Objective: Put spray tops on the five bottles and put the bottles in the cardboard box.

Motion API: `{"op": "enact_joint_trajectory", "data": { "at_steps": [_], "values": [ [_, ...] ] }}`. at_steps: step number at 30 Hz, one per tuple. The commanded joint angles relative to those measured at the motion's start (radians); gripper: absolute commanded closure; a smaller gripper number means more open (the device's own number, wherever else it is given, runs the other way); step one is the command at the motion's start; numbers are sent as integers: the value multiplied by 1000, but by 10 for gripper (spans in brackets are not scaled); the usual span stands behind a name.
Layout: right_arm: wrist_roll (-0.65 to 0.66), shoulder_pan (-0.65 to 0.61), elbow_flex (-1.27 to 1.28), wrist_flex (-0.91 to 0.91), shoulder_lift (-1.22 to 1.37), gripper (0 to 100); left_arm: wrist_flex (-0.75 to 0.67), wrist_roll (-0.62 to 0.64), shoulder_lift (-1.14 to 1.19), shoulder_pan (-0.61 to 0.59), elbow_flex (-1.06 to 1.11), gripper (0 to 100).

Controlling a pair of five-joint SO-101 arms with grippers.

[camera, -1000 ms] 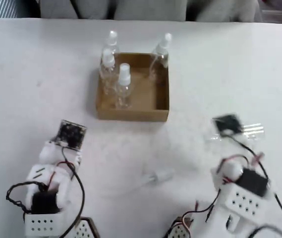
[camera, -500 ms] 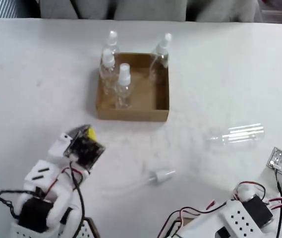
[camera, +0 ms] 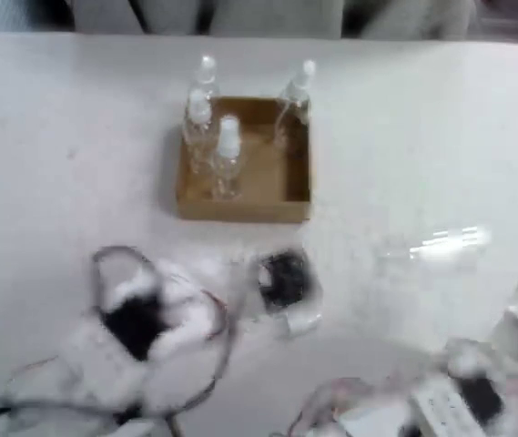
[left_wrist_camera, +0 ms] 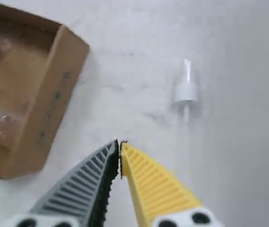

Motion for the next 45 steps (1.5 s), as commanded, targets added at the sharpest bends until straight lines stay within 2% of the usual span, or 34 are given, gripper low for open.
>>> {"op": "enact_joint_trajectory", "data": {
  "at_steps": [1,4,7,10,12,27,31,45],
  "values": [
    [-5,5,6,-18,-27,981,-55,-6,45,116,-54,972],
    [-3,4,15,-19,-48,981,-106,-6,97,168,-52,958],
    [-3,4,17,-16,-70,981,-218,-6,170,189,12,887],
    [-3,4,29,-16,-87,981,-356,-8,259,179,72,849],
    [-3,4,32,-16,-97,981,-394,-8,314,160,61,849],
    [-2,4,43,-1,-105,981,-407,0,657,154,-104,845],
    [-2,4,44,-1,-105,981,-443,0,690,134,-109,845],
    [-2,4,60,-1,-105,982,-442,-6,699,116,-126,845]
  ]
}}
